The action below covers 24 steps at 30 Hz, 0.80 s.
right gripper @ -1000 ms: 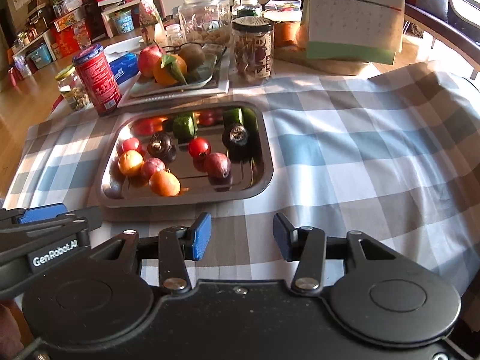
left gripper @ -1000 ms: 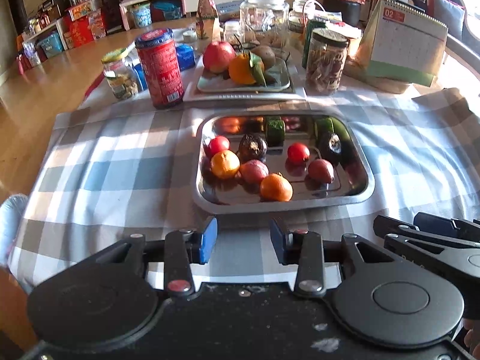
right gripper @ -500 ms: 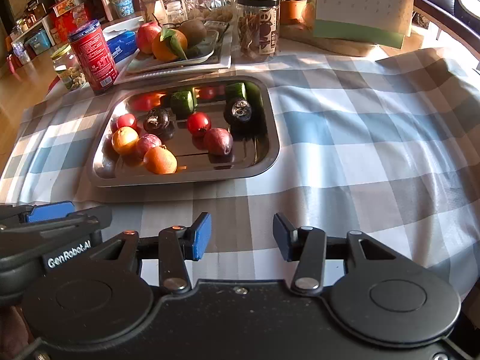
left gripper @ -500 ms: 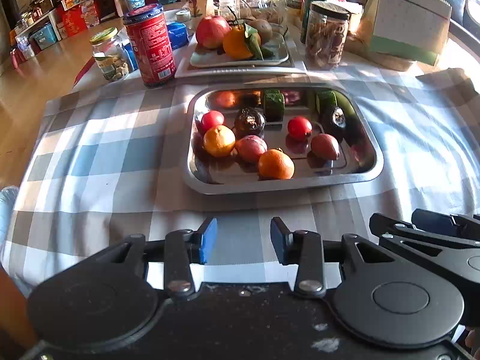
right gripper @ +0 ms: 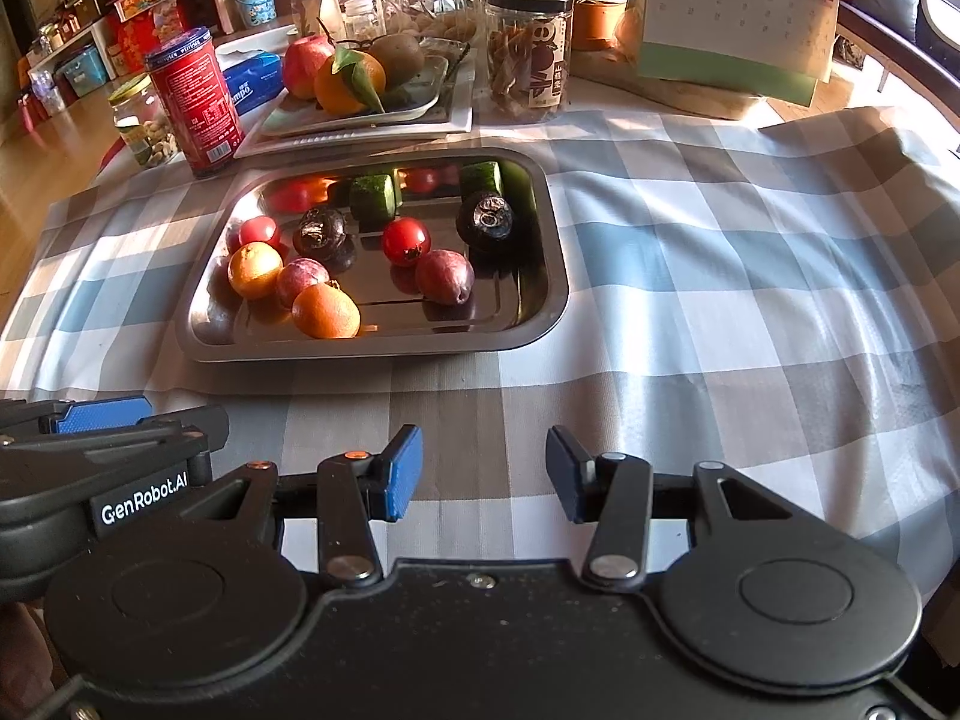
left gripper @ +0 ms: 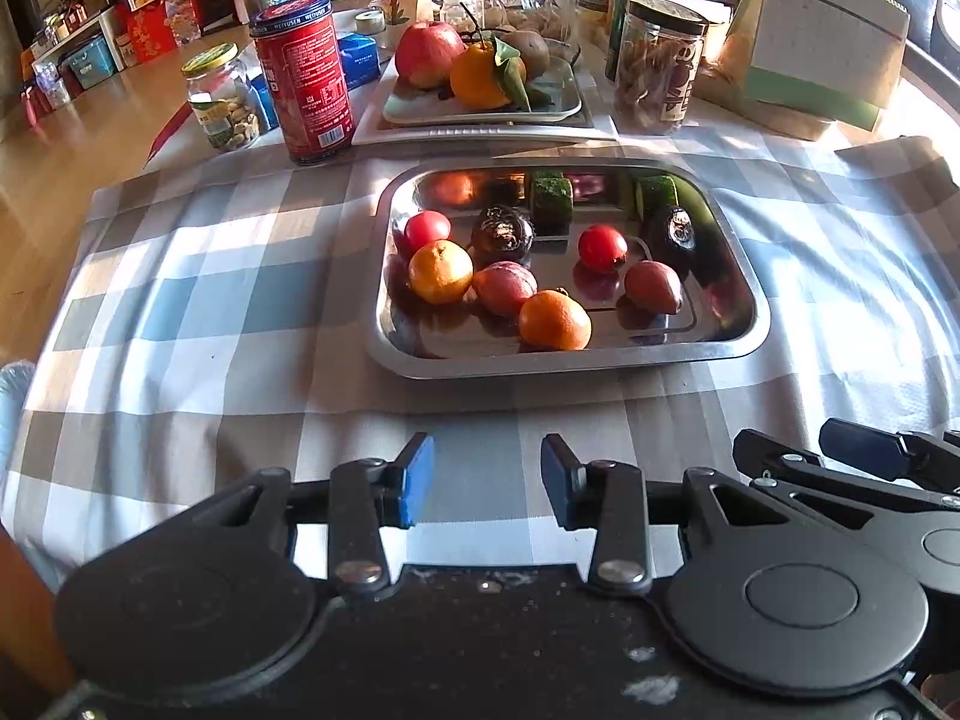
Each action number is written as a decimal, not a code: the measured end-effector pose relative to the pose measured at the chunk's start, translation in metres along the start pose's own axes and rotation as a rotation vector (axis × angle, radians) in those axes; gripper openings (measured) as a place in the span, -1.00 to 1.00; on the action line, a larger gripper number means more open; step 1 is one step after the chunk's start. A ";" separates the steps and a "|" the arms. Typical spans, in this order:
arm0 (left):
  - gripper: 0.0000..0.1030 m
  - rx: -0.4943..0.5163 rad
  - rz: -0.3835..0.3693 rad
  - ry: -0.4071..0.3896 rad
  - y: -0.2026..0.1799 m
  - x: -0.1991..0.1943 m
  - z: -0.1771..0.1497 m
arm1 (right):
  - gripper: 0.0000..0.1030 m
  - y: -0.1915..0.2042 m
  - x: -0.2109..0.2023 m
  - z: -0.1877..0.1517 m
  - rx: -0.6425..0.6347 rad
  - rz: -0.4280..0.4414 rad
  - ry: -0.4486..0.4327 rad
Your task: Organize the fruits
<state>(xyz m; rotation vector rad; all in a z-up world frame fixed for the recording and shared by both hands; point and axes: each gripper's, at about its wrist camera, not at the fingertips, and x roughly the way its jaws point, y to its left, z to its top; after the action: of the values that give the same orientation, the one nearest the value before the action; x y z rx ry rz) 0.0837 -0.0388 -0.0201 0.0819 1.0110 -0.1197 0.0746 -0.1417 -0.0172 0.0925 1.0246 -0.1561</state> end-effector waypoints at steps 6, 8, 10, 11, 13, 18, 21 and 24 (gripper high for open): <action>-0.22 0.008 0.008 -0.002 -0.002 0.000 0.000 | 0.06 0.001 0.001 -0.001 -0.009 -0.005 0.003; -0.22 0.011 0.009 -0.002 -0.002 0.000 -0.001 | 0.06 0.002 0.002 -0.002 -0.010 -0.006 0.006; -0.22 0.014 0.010 -0.003 -0.003 0.000 -0.001 | 0.06 0.002 0.002 -0.002 -0.014 -0.007 0.006; -0.22 0.015 0.010 -0.004 -0.003 0.000 -0.001 | 0.06 0.003 0.002 -0.003 -0.016 -0.007 0.005; -0.22 0.016 0.012 -0.004 -0.003 0.000 -0.001 | 0.06 0.003 0.002 -0.003 -0.019 -0.005 0.007; -0.22 0.017 0.014 0.001 -0.004 0.001 -0.001 | 0.06 0.004 0.003 -0.002 -0.020 -0.003 0.007; -0.22 0.016 0.014 0.004 -0.004 0.001 -0.001 | 0.06 0.004 0.003 -0.002 -0.020 -0.003 0.007; -0.22 0.018 0.019 0.005 -0.004 0.001 -0.002 | 0.06 0.004 0.002 -0.002 -0.020 -0.003 0.007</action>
<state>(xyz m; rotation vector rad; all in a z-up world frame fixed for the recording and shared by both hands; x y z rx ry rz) 0.0823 -0.0427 -0.0223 0.1082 1.0139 -0.1109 0.0748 -0.1378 -0.0204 0.0732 1.0332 -0.1476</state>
